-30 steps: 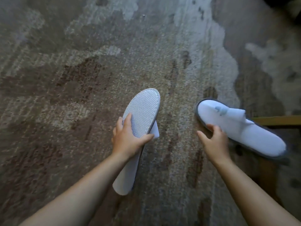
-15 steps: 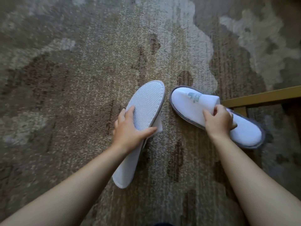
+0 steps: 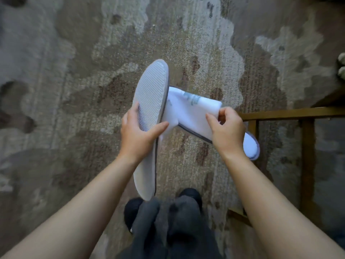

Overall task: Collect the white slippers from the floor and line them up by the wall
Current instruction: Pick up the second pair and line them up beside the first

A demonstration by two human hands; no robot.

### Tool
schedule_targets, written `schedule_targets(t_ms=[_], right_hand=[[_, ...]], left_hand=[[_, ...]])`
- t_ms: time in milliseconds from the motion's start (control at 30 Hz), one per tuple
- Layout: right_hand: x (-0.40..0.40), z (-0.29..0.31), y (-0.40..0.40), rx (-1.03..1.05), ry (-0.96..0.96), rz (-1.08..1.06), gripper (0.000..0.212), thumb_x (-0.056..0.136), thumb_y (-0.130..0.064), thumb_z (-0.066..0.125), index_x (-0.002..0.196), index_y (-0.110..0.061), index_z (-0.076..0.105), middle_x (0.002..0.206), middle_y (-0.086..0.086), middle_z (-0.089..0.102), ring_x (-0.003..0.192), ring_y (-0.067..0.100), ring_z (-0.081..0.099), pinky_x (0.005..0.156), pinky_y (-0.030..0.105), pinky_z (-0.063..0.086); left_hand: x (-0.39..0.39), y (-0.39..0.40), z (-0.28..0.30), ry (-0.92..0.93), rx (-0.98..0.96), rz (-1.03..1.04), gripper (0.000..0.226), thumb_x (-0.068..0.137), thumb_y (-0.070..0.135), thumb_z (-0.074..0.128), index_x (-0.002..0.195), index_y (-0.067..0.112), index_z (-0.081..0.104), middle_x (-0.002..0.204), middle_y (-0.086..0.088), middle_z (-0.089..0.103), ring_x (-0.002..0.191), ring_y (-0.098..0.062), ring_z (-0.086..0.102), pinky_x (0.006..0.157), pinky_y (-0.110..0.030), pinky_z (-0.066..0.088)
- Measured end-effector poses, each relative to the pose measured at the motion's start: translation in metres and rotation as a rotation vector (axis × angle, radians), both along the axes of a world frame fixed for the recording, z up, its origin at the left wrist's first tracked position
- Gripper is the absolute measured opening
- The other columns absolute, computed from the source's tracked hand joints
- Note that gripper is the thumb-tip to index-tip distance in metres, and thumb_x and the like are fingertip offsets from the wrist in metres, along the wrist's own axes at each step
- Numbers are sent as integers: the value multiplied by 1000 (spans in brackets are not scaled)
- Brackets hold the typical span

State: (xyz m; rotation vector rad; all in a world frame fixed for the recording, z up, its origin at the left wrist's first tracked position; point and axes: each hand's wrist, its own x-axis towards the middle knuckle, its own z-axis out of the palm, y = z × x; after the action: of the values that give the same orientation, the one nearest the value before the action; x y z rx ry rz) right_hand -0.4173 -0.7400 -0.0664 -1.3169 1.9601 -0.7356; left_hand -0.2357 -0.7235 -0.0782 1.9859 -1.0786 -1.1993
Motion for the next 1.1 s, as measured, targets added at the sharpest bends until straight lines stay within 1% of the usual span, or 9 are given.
schedule_targets(t_ms=[100, 167, 233, 400, 667, 800, 933, 1033, 1100], right_hand=[[19, 101, -2, -15, -70, 26, 28, 80, -12, 59, 59, -14, 40, 55, -7, 38, 53, 10, 36, 48, 26, 24], [25, 164, -4, -36, -111, 17, 37, 79, -11, 60, 54, -22, 34, 54, -8, 38, 51, 4, 41, 48, 13, 32], [25, 221, -5, -74, -142, -3, 42, 79, -10, 60, 52, -25, 31, 52, -7, 37, 48, -3, 42, 47, 8, 32], [8, 330, -5, -164, -168, -90, 41, 78, -12, 61, 53, -26, 33, 53, -9, 39, 49, 7, 37, 48, 10, 32], [-36, 422, 27, -262, -109, -378, 17, 79, -15, 60, 68, -8, 48, 57, -4, 44, 55, 9, 39, 52, 20, 33], [-42, 453, 66, -308, -66, -647, 13, 80, -18, 60, 71, -11, 53, 64, -4, 51, 62, 10, 46, 56, 22, 38], [-35, 476, 131, -364, -35, -953, 14, 81, -24, 60, 69, -25, 52, 71, -14, 53, 69, 3, 51, 63, 22, 43], [-23, 488, 189, -419, 32, -1203, 11, 80, -21, 61, 73, -15, 55, 71, -1, 56, 68, 12, 52, 60, 23, 41], [-11, 496, 234, -452, 99, -1343, 19, 79, -16, 62, 64, -14, 49, 63, 1, 50, 59, 11, 45, 54, 15, 36]], left_hand=[[17, -4, 105, -20, -34, 31, 93, 54, 45, 63, 136, 19, 27, 142, -6, 30, 125, -11, 29, 100, -25, 22], [22, -5, 172, -36, -44, 33, 93, 55, 45, 62, 137, 19, 26, 144, -6, 28, 129, -15, 28, 100, -26, 21], [19, -6, 234, -46, -62, 18, 94, 55, 46, 62, 137, 20, 25, 145, -6, 27, 132, -17, 26, 101, -27, 20], [0, -10, 344, -33, -159, -17, 91, 55, 46, 62, 136, 22, 27, 142, -4, 30, 128, -15, 29, 101, -29, 23], [-52, -30, 423, 111, -250, -254, 90, 55, 48, 63, 135, 25, 29, 143, -4, 29, 130, -19, 29, 101, -34, 25], [-74, -42, 443, 181, -271, -540, 91, 56, 51, 62, 136, 25, 27, 145, -3, 28, 132, -17, 27, 103, -34, 23], [-102, -28, 469, 230, -289, -890, 89, 63, 50, 67, 137, 26, 24, 147, 0, 26, 131, -13, 25, 102, -33, 21], [-126, 7, 485, 272, -301, -1111, 81, 71, 42, 67, 137, 26, 24, 148, 0, 24, 135, -18, 23, 100, -30, 20], [-140, 43, 496, 312, -278, -1253, 80, 71, 42, 66, 137, 27, 24, 148, 0, 24, 135, -18, 23, 101, -31, 20]])
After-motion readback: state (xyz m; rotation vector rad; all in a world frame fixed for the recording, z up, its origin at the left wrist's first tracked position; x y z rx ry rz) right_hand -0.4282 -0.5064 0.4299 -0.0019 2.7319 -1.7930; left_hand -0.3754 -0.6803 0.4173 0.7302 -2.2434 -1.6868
